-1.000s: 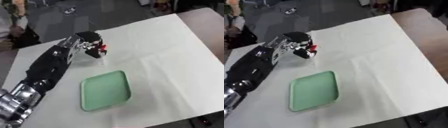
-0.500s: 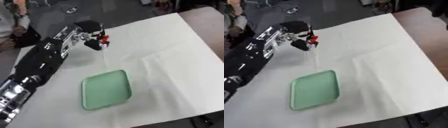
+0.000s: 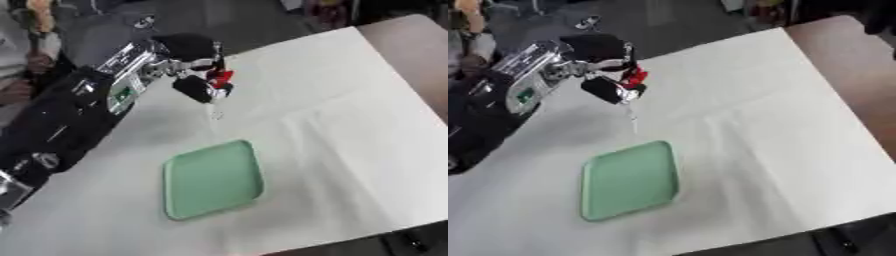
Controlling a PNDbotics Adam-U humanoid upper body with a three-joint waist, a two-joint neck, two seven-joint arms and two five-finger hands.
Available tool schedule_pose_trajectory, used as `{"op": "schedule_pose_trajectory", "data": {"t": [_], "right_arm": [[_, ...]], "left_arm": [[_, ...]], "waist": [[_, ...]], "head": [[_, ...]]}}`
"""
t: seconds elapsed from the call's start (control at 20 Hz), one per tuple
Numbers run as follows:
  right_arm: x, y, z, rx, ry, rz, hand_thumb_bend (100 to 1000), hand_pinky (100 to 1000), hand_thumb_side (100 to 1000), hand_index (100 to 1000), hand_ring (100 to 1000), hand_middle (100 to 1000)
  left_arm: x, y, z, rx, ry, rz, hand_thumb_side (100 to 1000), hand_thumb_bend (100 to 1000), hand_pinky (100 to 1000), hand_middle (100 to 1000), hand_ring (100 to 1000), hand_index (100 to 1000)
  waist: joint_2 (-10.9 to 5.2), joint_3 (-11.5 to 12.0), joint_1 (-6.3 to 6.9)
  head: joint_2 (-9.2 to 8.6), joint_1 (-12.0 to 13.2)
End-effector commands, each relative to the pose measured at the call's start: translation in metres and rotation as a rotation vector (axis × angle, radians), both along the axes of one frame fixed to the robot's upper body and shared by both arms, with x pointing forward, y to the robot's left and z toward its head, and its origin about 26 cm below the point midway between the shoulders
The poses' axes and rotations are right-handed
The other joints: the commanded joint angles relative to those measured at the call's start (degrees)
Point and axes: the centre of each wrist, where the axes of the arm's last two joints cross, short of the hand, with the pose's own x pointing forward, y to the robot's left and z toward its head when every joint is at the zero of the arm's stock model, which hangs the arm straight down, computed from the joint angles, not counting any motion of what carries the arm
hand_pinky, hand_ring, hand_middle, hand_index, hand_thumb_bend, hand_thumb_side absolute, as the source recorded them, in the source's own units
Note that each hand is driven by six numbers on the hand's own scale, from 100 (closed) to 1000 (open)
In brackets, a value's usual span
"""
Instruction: Pick up objects on the table and place them in the box.
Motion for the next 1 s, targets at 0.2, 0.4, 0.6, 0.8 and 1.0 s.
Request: {"op": "schedule_pose_trajectory", "data": {"t": [0.2,0.4,0.6,0.8,1.0], "right_arm": [[-0.004,-0.002,0.006,-0.017,-0.022,-0.006,100,238,704,370,352,328],[-0.004,-0.002,0.007,-0.019,-0.023,-0.005,100,238,703,370,352,328],[-0.004,-0.002,0.007,-0.02,-0.025,-0.005,100,238,702,371,352,329],[-0.004,-0.003,0.007,-0.02,-0.026,-0.008,100,238,701,371,353,329],[-0.004,-0.003,0.007,-0.021,-0.026,-0.009,100,238,705,371,353,329]], "left_arm": [[-0.02,0.002,0.01,0.036,0.036,-0.027,666,100,100,100,100,368],[-0.031,0.004,-0.007,0.051,0.124,-0.028,663,100,100,100,100,368],[-0.045,0.008,-0.023,0.042,0.194,-0.018,661,100,100,100,100,367],[-0.058,0.013,-0.028,0.006,0.2,0.007,661,100,100,100,100,367],[-0.069,0.01,-0.026,-0.007,0.208,0.005,660,100,100,100,100,366]], "waist": [[-0.99,0.1,-0.25],[-1.01,0.0,-0.16],[-0.94,0.0,-0.19],[-0.83,0.1,-0.36],[-0.82,0.2,-0.48]], "head": [[-0.31,-0.6],[-0.35,-0.5],[-0.33,-0.6],[-0.22,-0.6],[-0.14,-0.5]]}}
